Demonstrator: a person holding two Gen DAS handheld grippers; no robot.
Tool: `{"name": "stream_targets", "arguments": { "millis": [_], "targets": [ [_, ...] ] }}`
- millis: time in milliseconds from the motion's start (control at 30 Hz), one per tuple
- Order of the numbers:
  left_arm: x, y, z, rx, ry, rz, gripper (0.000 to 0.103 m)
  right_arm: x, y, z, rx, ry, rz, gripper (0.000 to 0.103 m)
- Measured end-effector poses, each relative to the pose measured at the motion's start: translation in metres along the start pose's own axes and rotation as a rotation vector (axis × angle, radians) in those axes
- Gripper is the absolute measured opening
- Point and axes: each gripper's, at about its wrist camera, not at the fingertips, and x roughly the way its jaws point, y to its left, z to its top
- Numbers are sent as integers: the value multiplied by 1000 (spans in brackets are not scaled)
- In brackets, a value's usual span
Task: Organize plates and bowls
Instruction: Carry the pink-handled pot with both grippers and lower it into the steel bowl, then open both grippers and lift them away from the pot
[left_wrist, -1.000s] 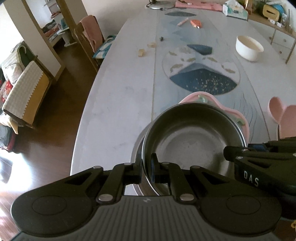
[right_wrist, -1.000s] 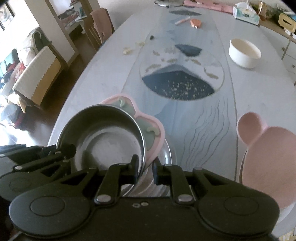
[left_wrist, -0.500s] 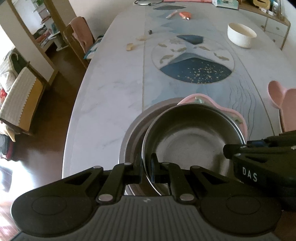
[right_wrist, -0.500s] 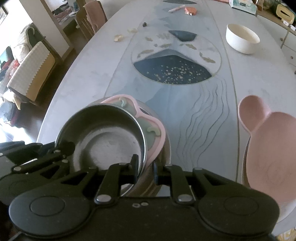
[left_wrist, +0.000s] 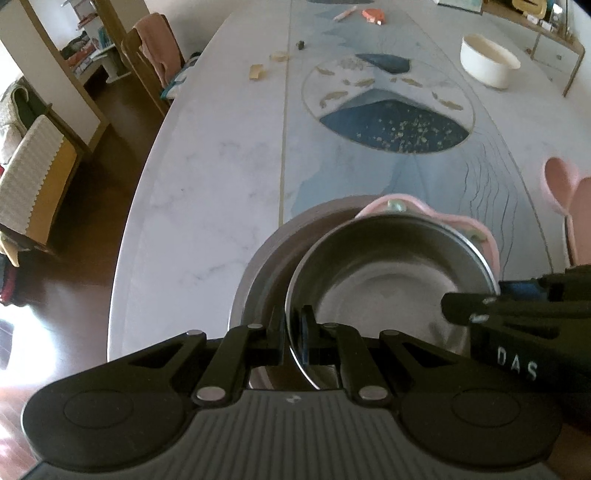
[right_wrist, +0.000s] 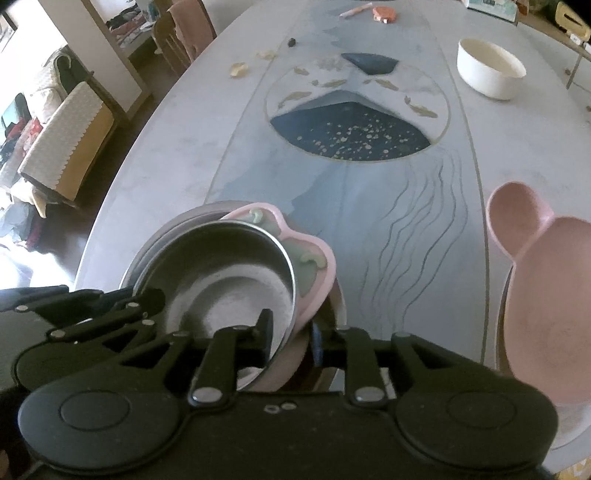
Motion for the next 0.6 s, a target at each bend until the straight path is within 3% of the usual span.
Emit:
{"name": "stream_targets", "arguments": {
  "millis": [200,600],
  "targets": [
    [-9,6,3,-14,-18,-32,8,-5,0,2,0,9,15,35],
    [-45,6,9,0,-79,-88,8,-42,0,7,-65,-18,61,36]
  ]
}}
